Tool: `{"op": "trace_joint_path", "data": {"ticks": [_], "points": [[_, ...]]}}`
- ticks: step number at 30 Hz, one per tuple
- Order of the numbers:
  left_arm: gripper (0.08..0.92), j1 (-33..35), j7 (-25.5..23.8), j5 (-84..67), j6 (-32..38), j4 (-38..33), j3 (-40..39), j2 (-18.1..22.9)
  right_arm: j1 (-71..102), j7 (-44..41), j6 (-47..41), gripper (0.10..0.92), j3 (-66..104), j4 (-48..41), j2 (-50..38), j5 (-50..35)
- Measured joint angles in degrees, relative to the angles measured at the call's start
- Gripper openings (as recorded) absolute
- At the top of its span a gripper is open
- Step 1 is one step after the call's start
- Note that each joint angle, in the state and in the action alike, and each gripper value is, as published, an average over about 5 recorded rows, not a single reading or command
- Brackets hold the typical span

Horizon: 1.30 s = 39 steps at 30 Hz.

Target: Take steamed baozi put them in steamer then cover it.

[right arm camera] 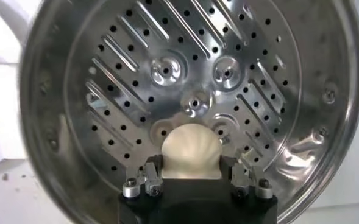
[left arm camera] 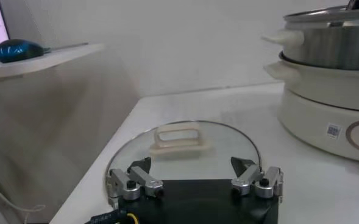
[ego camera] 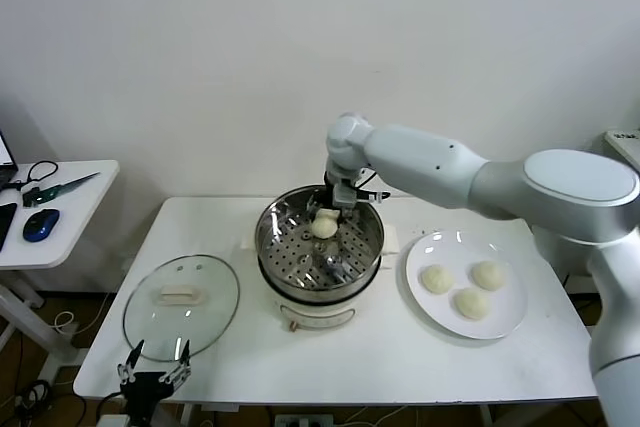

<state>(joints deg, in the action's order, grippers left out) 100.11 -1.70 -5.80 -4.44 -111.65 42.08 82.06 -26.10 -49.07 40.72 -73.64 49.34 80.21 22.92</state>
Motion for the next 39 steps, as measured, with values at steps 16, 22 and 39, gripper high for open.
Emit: {"op": "trace_joint_path", "data": {"ticks": [16,22,39], "points": [[0.823,0.00,0.12,0.40,0.43,0.02,-0.71,0.16,-3.66,-0.72,1.22,0.822,-1.50,0.02,-0.68,-7.33],[0.823,0.08,0.09,0.92,0.43,-0.40,-0.98,0.62,-13.24,-5.50,-3.42,0.823,-8.75,3.64,-4.70,-23.84],[0.823,-0.79,0.12,0.60,0.61,0.09,-0.66,0.36,-23.26,-5.80,-38.44,0.823,-28.05,20.31,-31.24,-54.03]]}}
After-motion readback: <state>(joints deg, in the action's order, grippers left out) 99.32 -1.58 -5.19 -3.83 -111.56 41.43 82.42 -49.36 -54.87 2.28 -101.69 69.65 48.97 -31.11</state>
